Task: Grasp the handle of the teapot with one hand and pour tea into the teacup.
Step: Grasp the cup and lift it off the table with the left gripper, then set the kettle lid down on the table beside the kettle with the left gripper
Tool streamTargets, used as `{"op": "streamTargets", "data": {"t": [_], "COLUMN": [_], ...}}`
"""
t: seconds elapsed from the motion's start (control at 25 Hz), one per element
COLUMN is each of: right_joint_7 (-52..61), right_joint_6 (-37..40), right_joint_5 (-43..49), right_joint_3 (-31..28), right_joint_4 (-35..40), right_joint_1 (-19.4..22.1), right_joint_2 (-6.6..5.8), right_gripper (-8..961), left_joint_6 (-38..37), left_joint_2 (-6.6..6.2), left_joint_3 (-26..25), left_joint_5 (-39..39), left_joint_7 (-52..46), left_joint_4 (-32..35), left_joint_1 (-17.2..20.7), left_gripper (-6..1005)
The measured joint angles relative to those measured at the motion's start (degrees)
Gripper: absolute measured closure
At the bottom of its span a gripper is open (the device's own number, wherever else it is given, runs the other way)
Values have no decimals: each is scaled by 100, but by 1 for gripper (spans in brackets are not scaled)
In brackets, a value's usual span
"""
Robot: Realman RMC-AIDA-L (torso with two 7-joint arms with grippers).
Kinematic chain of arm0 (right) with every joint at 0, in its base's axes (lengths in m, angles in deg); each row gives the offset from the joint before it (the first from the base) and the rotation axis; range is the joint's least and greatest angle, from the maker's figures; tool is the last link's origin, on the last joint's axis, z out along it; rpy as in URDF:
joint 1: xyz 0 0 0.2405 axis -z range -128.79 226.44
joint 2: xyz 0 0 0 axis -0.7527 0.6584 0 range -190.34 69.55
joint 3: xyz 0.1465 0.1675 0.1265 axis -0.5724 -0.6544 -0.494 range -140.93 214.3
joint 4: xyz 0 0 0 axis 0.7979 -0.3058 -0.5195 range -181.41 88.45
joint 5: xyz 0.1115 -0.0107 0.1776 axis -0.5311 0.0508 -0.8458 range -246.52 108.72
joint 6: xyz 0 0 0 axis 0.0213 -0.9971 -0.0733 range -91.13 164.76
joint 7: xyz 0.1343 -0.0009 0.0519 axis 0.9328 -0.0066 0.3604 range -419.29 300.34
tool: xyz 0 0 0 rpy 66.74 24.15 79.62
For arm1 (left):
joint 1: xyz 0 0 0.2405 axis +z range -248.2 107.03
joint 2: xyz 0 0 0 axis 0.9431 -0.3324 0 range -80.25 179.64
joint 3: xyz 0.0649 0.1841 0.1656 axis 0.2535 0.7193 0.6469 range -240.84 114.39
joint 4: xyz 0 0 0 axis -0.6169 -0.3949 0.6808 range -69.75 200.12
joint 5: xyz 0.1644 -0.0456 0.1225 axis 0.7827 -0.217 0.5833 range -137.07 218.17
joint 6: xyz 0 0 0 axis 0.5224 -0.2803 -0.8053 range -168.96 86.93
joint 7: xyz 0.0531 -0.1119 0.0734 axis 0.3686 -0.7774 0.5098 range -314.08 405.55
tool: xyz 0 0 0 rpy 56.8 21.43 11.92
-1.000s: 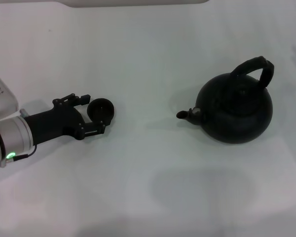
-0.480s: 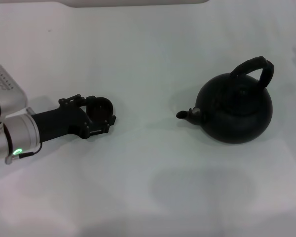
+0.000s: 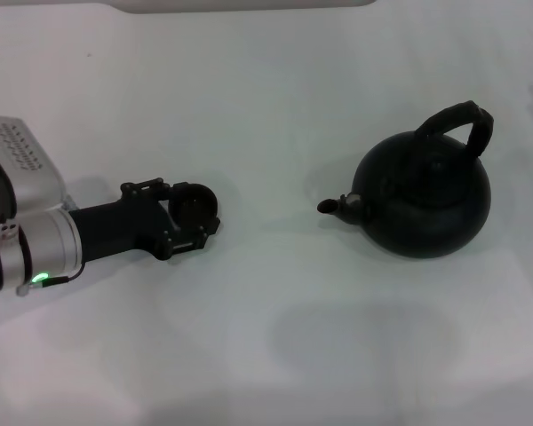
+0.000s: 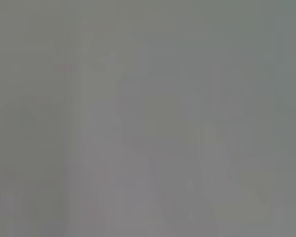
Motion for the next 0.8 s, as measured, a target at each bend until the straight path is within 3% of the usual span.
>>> {"op": "streamTargets", "data": {"t": [0.28,0.52,0.8], "right_joint_7": [-22,-26,-28], "right_joint_6": [-7,33,39], "right_joint_5": [-1,7,9], "right_joint_3": [0,39,97], "right_joint_4": [0,1,-69], "right_joint_1": [33,48,61], "right_joint_2": [-3,-3,2], "right_gripper": [142,142,142], "left_joint_6": [-30,-198,-197], "left_joint_2": [-8,5,-8], "left_joint_3": [569,899,904], "left_joint_5": [1,1,0], "left_joint_7": [29,59,54], "left_joint_4": [679,784,874], "left_joint_1": [281,180,17], "left_gripper": [300,300,300]}}
